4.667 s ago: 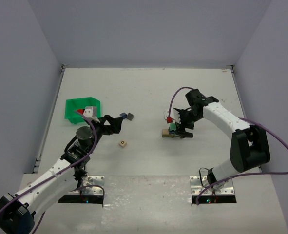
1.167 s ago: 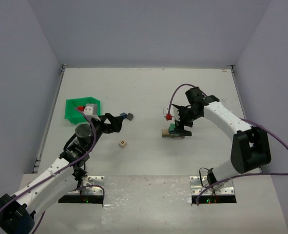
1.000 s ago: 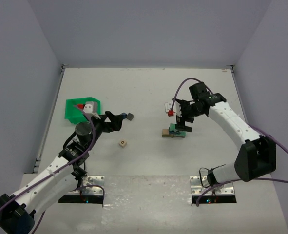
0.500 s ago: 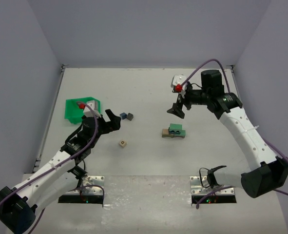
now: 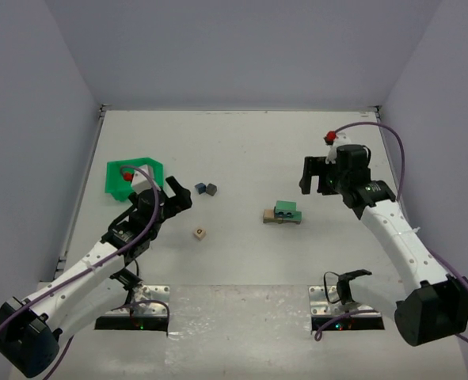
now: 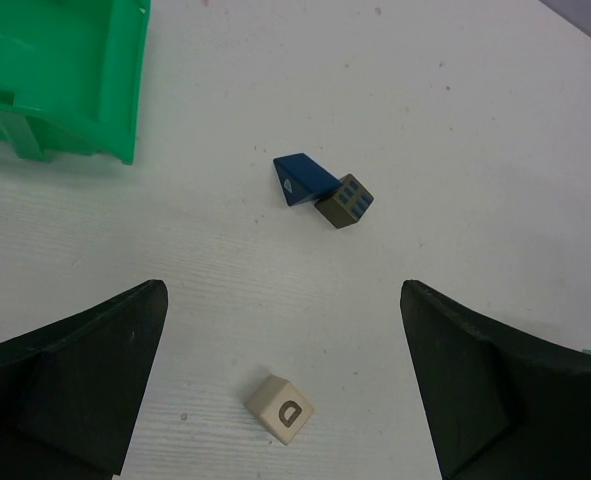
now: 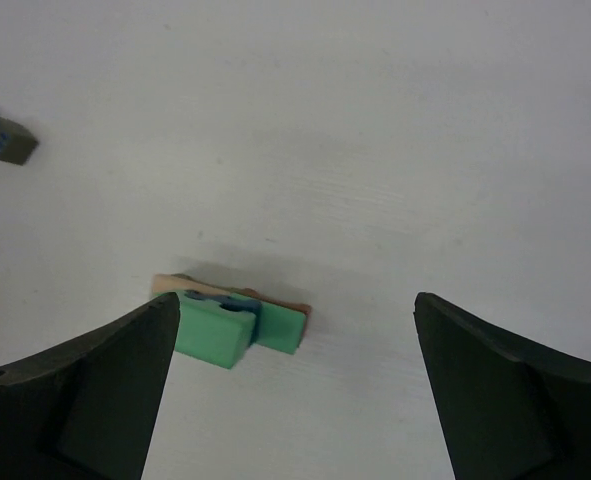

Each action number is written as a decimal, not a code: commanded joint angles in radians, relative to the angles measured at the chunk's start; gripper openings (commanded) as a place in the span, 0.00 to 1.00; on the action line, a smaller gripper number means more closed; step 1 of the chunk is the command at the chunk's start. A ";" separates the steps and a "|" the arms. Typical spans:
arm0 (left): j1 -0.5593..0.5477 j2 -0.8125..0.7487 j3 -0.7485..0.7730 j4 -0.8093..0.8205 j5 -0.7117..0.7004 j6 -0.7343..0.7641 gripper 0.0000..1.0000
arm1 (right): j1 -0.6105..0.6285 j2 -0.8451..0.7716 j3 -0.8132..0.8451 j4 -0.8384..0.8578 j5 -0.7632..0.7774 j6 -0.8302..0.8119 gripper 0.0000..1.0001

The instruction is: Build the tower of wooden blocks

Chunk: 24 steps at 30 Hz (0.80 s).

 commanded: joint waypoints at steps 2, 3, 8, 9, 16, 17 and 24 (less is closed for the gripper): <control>-0.004 -0.029 0.014 0.037 -0.006 -0.023 1.00 | -0.106 -0.042 -0.113 -0.019 0.110 0.121 0.99; -0.004 -0.032 0.013 0.039 -0.006 -0.021 1.00 | -0.117 -0.027 -0.117 -0.018 0.104 0.128 0.99; -0.004 -0.032 0.004 0.038 -0.027 -0.009 1.00 | -0.134 0.027 -0.145 -0.006 -0.017 0.128 0.99; -0.004 -0.033 0.001 0.041 -0.019 -0.009 1.00 | -0.133 0.026 -0.165 0.012 -0.059 0.119 0.99; -0.004 -0.054 -0.015 0.043 -0.003 -0.010 1.00 | -0.134 0.026 -0.212 0.037 -0.113 0.100 0.99; -0.004 -0.061 -0.016 0.042 -0.003 -0.009 1.00 | -0.134 0.027 -0.214 0.040 -0.116 0.098 0.99; -0.004 -0.079 -0.021 0.040 -0.002 -0.009 1.00 | -0.133 0.041 -0.220 0.049 -0.149 0.094 0.99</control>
